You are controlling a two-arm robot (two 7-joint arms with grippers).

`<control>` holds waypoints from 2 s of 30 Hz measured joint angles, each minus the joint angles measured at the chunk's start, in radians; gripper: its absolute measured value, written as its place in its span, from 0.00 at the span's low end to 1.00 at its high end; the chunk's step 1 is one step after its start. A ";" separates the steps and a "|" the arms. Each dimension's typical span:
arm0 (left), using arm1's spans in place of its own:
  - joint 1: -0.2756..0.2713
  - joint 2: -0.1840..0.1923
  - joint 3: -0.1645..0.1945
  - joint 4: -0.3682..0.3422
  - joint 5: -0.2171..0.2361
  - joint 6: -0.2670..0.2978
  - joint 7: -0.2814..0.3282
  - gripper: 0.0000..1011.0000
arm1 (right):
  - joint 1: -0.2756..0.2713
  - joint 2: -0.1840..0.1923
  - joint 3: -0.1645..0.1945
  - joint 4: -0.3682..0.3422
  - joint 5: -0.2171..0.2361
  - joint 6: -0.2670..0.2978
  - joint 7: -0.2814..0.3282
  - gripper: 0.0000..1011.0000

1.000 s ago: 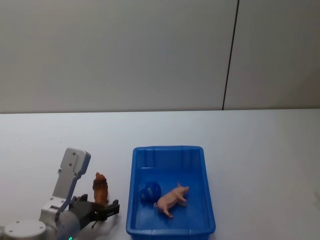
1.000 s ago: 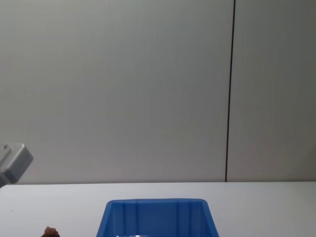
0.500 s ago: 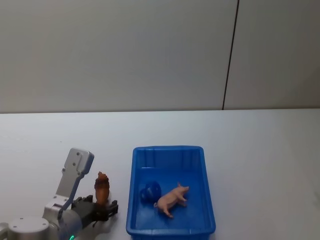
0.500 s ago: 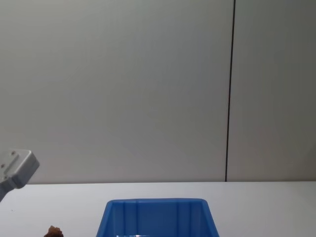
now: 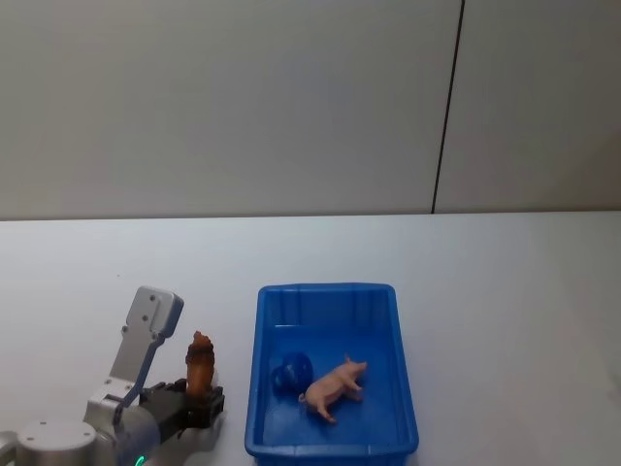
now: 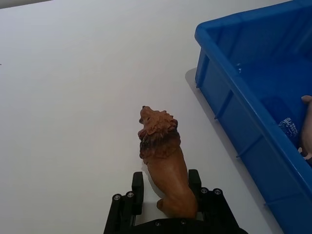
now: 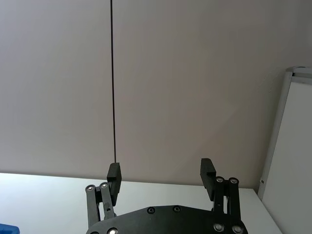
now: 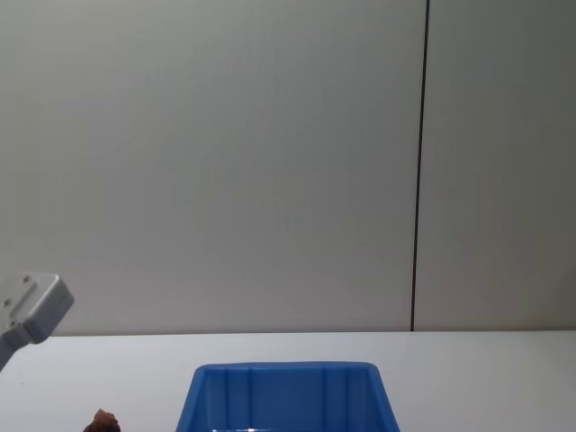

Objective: Pick up the two dolls from the table and place them into the box.

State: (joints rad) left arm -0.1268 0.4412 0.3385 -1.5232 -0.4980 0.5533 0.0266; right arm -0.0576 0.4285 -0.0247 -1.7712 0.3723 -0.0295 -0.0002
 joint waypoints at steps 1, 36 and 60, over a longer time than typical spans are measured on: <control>0.002 0.000 0.000 -0.003 0.000 -0.003 0.001 0.57 | 0.000 0.000 0.000 0.000 0.000 0.000 0.000 0.99; 0.044 0.055 -0.041 -0.173 0.081 -0.257 -0.015 0.35 | 0.000 0.000 0.000 0.000 0.000 0.000 0.000 0.99; -0.057 0.021 -0.035 -0.075 0.060 -0.337 -0.394 0.35 | 0.000 0.000 0.000 0.000 0.000 0.000 0.000 0.99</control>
State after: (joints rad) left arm -0.1839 0.4623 0.3034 -1.5985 -0.4377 0.2167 -0.3672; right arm -0.0576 0.4284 -0.0247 -1.7712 0.3723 -0.0295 -0.0002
